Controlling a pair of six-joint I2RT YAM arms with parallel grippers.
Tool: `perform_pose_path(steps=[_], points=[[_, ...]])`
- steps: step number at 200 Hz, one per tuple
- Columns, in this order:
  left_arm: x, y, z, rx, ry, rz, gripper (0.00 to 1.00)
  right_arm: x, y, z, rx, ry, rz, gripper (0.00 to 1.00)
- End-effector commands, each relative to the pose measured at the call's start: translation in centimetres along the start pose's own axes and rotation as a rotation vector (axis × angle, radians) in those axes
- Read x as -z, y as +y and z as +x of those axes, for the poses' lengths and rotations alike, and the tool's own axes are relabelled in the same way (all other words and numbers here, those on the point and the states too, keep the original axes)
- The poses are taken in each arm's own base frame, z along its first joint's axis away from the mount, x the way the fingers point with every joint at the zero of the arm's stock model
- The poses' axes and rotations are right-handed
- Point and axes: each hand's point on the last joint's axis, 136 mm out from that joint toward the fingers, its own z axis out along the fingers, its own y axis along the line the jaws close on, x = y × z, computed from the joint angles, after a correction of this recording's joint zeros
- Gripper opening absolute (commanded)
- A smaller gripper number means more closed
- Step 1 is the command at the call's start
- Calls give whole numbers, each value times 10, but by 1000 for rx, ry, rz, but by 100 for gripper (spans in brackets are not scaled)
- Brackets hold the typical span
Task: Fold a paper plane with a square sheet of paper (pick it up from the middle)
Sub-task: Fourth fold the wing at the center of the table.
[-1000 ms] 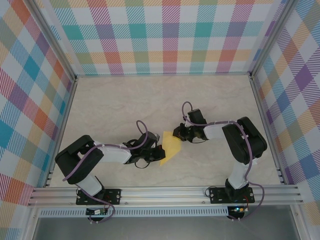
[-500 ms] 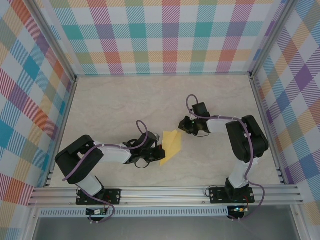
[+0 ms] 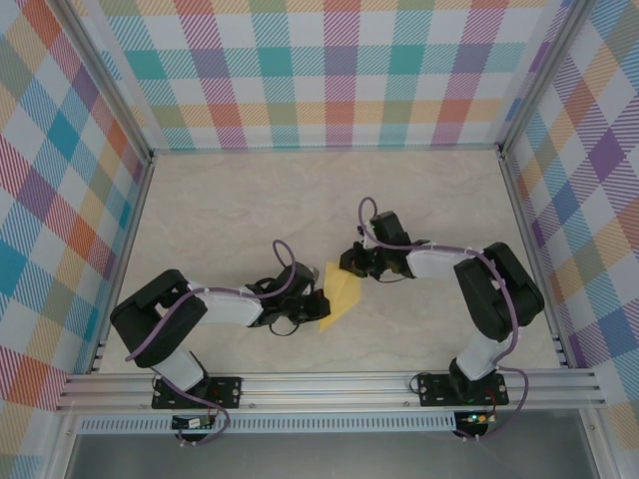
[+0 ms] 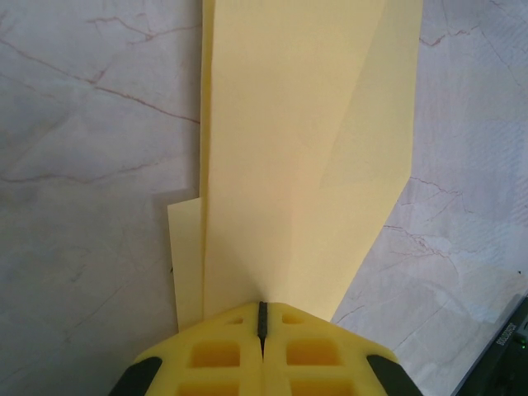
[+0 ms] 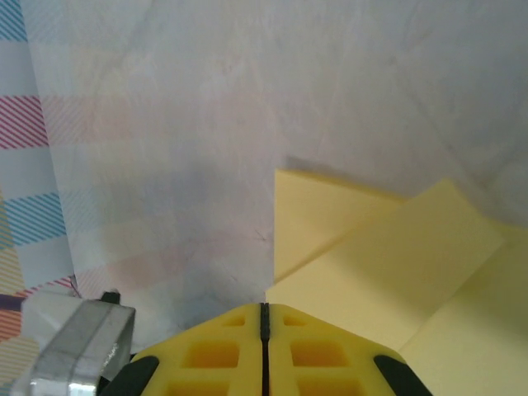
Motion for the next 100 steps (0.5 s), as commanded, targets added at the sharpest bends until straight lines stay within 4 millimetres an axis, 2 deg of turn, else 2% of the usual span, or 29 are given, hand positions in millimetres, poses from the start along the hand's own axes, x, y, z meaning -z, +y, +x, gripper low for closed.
perform_pose_path(steps=[1,56,75,100], points=[[-2,91,61,35,184,-328,1,-11,-5,11,-8,52,-23,7],[0,88,61,27,179,-316,2,-25,-51,25,-57,87,108,6],[4,77,59,7,177,-271,4,-23,-65,28,-70,74,171,6],[17,54,49,-24,147,-223,7,-21,-70,30,-74,70,197,6]])
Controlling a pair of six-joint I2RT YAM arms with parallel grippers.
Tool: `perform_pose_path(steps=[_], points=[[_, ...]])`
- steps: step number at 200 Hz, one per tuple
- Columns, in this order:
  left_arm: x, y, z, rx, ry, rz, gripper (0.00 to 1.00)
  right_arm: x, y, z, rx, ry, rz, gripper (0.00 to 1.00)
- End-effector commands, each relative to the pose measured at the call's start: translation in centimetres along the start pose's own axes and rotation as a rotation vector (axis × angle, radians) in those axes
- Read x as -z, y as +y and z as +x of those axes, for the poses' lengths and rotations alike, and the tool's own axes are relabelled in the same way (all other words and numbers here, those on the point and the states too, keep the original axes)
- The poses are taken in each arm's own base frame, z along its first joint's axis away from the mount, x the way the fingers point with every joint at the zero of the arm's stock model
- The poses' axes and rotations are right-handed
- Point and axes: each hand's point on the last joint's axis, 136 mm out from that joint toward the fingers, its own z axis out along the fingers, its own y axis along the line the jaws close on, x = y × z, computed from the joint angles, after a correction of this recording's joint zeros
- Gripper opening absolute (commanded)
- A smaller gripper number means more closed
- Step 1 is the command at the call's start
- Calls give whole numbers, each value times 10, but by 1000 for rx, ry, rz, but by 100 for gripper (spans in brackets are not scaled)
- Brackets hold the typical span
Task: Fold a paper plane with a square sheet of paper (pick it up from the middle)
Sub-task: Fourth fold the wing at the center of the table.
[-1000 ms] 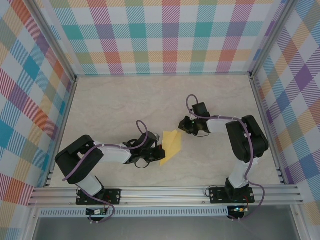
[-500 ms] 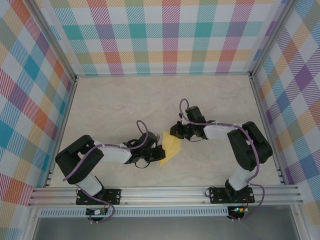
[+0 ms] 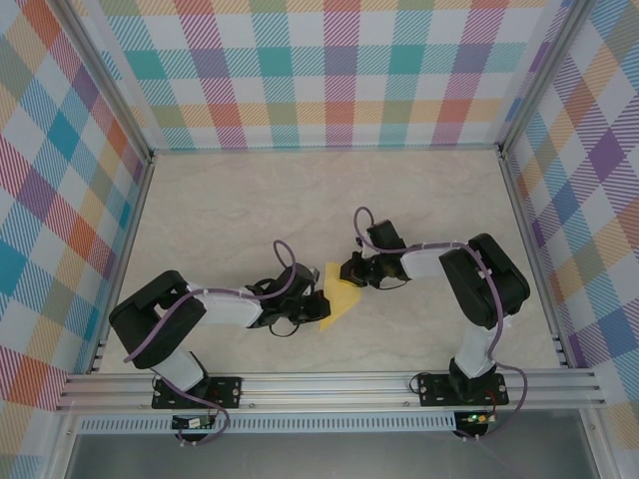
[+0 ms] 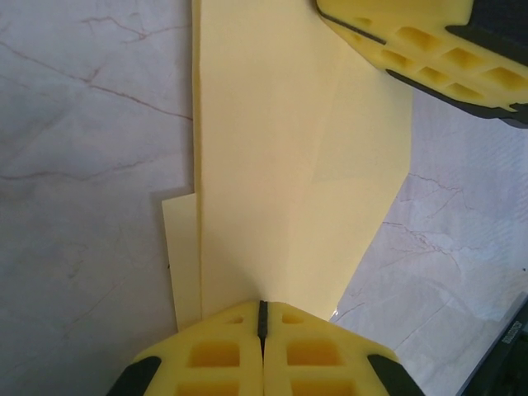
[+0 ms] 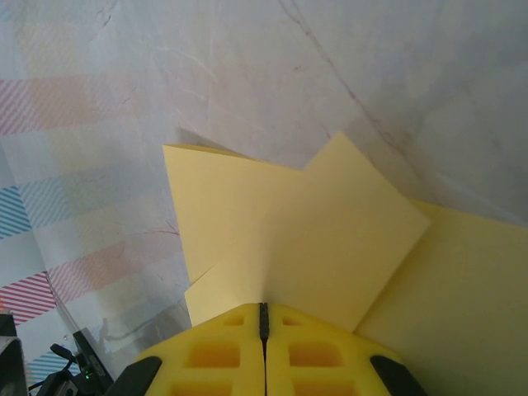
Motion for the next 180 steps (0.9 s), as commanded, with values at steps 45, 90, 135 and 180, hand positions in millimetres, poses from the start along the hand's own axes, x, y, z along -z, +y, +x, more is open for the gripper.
perform_pose_path(steps=[45,90,135,180], points=[[49,-5,14,-22,34,-91,15,-5,-44,16,-36,17,146,6],[49,-41,-15,53,-54,73,25,-6,-47,18,-43,21,152,6],[12,-43,-17,116,13,119,26,-7,-51,20,-50,27,161,6],[7,11,21,189,87,-5,26,-9,-56,24,-67,39,171,6]])
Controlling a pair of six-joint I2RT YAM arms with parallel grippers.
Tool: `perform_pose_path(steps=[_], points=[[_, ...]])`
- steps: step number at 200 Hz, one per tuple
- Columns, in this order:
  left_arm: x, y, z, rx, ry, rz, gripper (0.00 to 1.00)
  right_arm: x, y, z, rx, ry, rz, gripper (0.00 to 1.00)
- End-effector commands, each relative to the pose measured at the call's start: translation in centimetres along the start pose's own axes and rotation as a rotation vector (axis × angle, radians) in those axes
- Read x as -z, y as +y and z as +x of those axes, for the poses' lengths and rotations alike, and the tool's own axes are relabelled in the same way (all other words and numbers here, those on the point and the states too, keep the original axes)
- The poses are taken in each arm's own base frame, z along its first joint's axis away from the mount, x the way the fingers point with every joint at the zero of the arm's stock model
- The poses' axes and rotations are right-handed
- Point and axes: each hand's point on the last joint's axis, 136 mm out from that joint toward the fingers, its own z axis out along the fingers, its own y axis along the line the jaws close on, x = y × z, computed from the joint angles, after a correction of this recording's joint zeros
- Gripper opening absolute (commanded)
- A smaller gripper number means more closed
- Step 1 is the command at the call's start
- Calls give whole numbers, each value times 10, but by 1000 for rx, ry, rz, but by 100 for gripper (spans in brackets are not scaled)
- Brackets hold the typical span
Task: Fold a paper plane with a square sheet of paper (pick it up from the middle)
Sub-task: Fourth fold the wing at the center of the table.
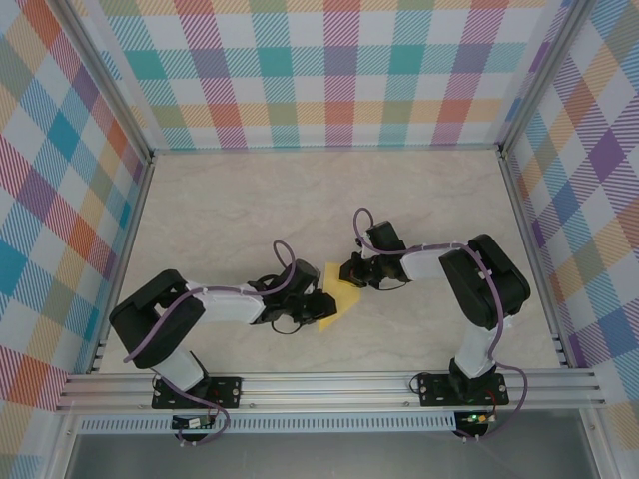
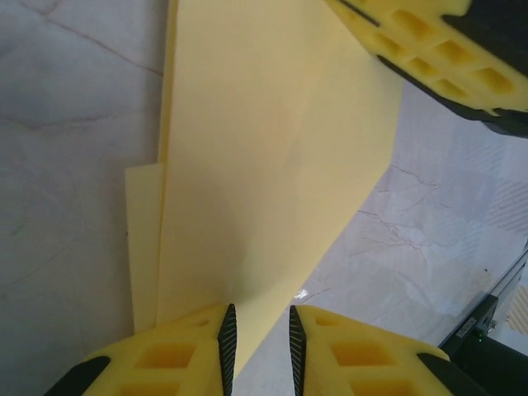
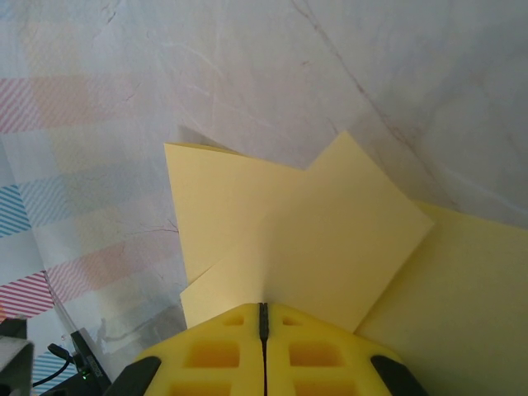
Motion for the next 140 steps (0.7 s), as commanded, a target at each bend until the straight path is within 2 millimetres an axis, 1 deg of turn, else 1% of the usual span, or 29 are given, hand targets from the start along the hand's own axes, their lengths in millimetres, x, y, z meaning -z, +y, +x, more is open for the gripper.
perform_pose_path(steps=[1,14,28,44,62,71,83,105,120,140], points=[[5,26,17,54,29,-33,26,-9,-55,24,-73,49,176,6],[12,38,28,60,46,-39,26,-8,-56,25,-74,49,183,6],[19,40,37,44,79,-30,27,-7,-57,25,-76,47,192,6],[26,36,47,4,116,-8,27,-6,-58,25,-78,46,197,7],[33,29,51,-24,136,13,28,-5,-60,25,-81,43,205,7],[38,27,49,-31,122,11,28,-4,-59,26,-82,41,206,7],[46,21,42,-42,77,16,28,-3,-59,26,-82,38,205,7],[56,-3,25,-66,8,65,29,-2,-61,27,-86,36,215,7],[56,-20,16,-77,-10,97,30,-3,-63,28,-90,39,217,7],[47,-39,6,-72,-11,135,30,-4,-65,30,-93,44,221,7]])
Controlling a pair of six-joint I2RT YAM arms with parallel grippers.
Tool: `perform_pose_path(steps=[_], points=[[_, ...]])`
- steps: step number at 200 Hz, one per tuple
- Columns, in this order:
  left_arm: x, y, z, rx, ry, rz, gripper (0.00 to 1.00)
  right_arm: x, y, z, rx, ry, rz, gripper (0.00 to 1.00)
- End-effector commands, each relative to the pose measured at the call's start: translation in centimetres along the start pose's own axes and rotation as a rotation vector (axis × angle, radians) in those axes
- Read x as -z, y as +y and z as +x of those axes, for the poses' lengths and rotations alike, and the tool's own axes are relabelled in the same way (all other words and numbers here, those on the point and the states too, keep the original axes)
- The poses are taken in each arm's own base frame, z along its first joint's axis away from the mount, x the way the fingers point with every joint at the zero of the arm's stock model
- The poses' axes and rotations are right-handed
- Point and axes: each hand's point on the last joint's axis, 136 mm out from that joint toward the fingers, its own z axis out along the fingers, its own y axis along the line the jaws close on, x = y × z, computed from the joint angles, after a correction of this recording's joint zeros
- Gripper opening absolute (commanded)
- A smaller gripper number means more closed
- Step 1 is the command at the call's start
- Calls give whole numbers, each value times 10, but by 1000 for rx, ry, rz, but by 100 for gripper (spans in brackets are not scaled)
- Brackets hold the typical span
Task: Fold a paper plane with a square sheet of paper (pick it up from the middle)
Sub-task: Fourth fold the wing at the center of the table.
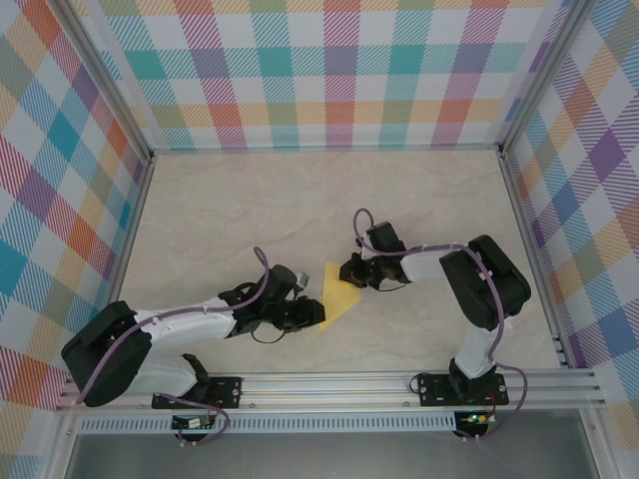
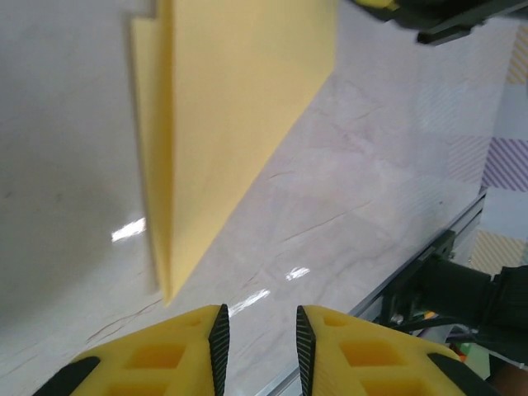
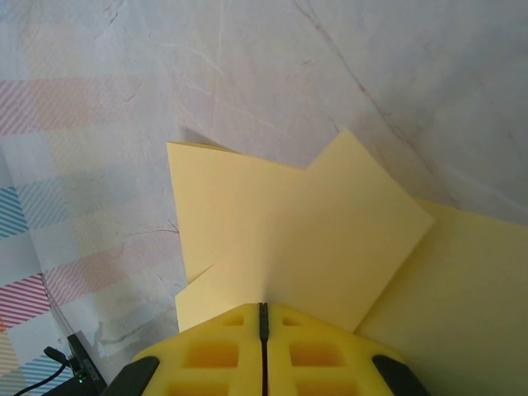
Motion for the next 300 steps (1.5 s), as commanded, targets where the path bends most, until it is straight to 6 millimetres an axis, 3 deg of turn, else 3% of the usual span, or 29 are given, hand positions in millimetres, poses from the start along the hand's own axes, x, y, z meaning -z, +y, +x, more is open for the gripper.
perform_pose_path(steps=[1,40,69,124,147,182,233,280,300], points=[[-7,-24,-18,-21,-26,47,30,-4,-64,31,-96,59,215,7],[-32,-16,-21,16,4,28,30,-4,-65,32,-96,60,218,7],[-42,21,-6,56,42,-57,30,-4,-64,33,-95,65,213,7],[-27,62,46,36,201,-107,30,-5,-72,37,-102,74,240,7],[-17,62,52,9,213,-103,30,-4,-73,36,-105,69,246,7],[-5,41,36,-36,150,-93,31,-5,-70,35,-104,69,241,8],[5,0,-19,-49,-64,-40,31,-4,-67,34,-100,66,236,8],[-26,-15,-45,-52,-75,-7,30,-4,-61,32,-99,67,220,8],[-42,-3,-47,-45,-53,-56,28,-4,-61,31,-99,65,224,8]])
